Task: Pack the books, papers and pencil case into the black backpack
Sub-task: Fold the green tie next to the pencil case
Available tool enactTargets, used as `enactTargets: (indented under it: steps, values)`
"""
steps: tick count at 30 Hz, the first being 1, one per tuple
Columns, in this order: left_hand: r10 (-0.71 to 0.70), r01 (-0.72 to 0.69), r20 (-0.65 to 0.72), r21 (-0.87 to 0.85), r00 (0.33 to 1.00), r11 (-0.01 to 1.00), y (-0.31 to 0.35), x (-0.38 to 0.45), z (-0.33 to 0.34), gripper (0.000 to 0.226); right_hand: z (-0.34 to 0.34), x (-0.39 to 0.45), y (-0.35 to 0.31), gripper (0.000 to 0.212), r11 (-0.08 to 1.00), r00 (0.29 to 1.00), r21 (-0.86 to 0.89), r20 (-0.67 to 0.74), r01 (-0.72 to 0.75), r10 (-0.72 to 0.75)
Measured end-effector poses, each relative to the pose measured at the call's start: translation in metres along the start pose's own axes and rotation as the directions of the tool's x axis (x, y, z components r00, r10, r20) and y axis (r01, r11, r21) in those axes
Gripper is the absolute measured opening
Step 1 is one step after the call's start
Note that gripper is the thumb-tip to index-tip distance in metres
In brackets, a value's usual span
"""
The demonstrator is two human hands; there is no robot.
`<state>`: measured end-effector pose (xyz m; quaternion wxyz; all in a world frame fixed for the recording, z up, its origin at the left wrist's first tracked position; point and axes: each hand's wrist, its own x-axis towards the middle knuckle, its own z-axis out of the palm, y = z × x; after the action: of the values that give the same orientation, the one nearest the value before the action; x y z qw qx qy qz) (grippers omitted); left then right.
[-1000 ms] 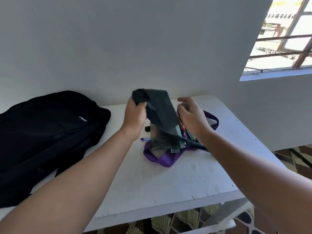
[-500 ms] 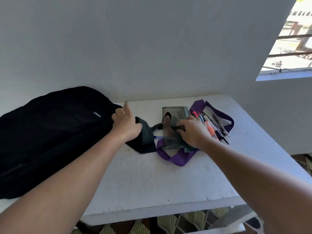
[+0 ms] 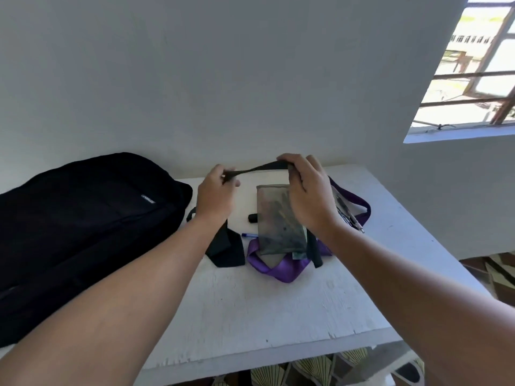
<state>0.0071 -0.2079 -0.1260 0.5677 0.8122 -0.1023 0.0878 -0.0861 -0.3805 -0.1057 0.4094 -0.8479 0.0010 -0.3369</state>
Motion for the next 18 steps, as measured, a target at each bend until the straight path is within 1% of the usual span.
enactTargets:
  steps: [1,2,3,4,6,7,9,11,15,16,18]
  values:
    - [-0.073,0.070,-0.018,-0.110,0.997,0.991,0.001,0.002,-0.007,0.019,-0.004,-0.001,0.003,0.036,0.999,0.999,0.001,0.006,-0.054,0.054]
    - [-0.103,0.096,-0.029,-0.184,0.994,0.978,0.004,0.002,-0.013,0.023,-0.007,-0.002,0.007,0.037,0.996,0.995,-0.018,0.037,-0.089,0.090]
    - [-0.097,0.086,-0.044,-0.195,0.994,0.977,0.008,0.003,-0.018,0.026,-0.010,-0.003,0.009,0.040,0.993,0.989,-0.033,0.096,-0.110,0.113]
    - [-0.061,0.050,-0.060,-0.182,0.996,0.982,0.013,0.005,-0.022,0.027,-0.010,-0.004,0.011,0.044,0.991,0.976,-0.031,0.174,-0.129,0.133]
    - [0.019,-0.030,-0.079,-0.141,0.997,0.990,0.028,0.007,-0.027,0.024,-0.006,-0.004,0.008,0.052,0.978,0.931,0.067,0.327,-0.195,0.163]
    - [0.062,-0.068,-0.056,-0.120,0.997,0.990,0.039,0.007,-0.028,0.023,-0.002,-0.002,0.001,0.054,0.954,0.915,0.163,0.362,-0.251,0.179]
    - [0.149,-0.149,0.003,0.005,0.989,0.989,0.061,0.005,-0.031,0.023,0.007,0.008,-0.015,0.057,0.876,0.914,0.346,0.344,-0.336,0.215]
    - [0.228,-0.232,0.052,0.094,0.972,0.968,0.078,0.003,-0.032,0.018,0.011,0.018,-0.032,0.049,0.817,0.910,0.437,0.344,-0.375,0.233]
    - [0.346,-0.350,0.060,0.115,0.936,0.930,0.091,-0.006,-0.036,0.010,0.017,0.023,-0.049,0.021,0.704,0.856,0.548,0.489,-0.451,0.168]
    - [0.354,-0.357,0.049,0.104,0.934,0.928,0.091,-0.008,-0.038,0.010,0.018,0.021,-0.052,0.016,0.668,0.847,0.578,0.508,-0.468,0.155]
    - [0.322,-0.325,0.051,0.049,0.945,0.945,0.089,-0.012,-0.045,0.009,0.018,0.019,-0.056,0.012,0.602,0.855,0.638,0.494,-0.480,0.158]
